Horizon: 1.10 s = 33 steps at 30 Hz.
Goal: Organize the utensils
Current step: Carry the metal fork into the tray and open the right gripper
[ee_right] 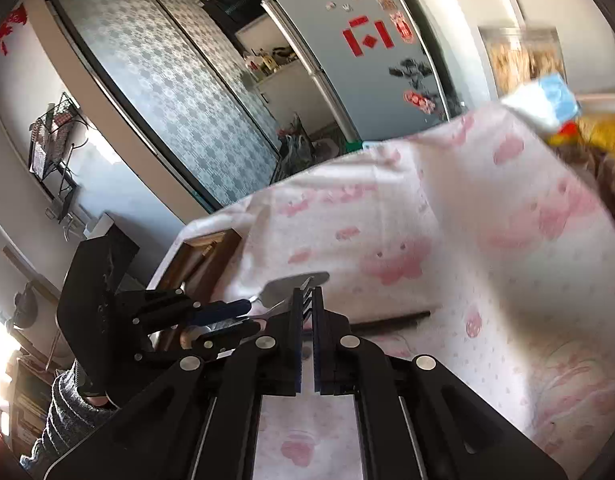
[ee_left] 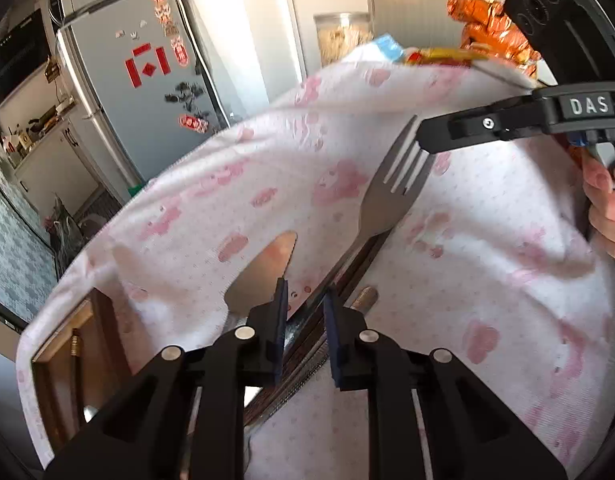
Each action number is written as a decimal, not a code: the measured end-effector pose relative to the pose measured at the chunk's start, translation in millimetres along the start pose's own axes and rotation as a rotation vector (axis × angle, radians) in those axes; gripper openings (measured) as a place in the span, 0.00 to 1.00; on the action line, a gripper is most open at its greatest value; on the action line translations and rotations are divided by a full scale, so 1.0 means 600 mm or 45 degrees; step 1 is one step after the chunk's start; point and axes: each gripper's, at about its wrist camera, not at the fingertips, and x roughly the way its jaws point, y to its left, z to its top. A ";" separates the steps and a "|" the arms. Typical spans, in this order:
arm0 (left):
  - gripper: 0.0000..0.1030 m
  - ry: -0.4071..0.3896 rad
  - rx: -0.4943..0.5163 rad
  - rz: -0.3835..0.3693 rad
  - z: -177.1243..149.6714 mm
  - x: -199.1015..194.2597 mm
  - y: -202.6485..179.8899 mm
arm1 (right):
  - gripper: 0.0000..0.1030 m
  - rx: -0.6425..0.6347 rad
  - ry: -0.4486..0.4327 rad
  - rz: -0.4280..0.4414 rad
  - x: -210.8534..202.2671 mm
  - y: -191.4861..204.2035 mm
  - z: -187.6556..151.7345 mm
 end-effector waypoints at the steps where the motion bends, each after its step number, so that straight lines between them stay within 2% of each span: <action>1: 0.18 -0.002 -0.005 -0.004 0.001 -0.009 0.000 | 0.03 -0.012 -0.009 0.005 -0.005 0.011 0.004; 4: 0.17 -0.005 -0.029 -0.018 -0.001 -0.039 0.007 | 0.04 -0.038 -0.018 0.017 -0.007 0.037 0.011; 9: 0.14 -0.001 -0.025 0.021 -0.036 -0.088 0.026 | 0.04 -0.084 0.007 0.054 0.025 0.092 0.017; 20: 0.11 0.049 -0.193 0.102 -0.146 -0.133 0.141 | 0.04 -0.188 0.149 0.131 0.179 0.237 0.023; 28: 0.09 0.084 -0.273 0.143 -0.197 -0.144 0.205 | 0.04 -0.185 0.229 0.170 0.275 0.284 0.014; 33: 0.02 0.087 -0.321 0.168 -0.222 -0.159 0.236 | 0.05 -0.177 0.290 0.168 0.340 0.302 0.003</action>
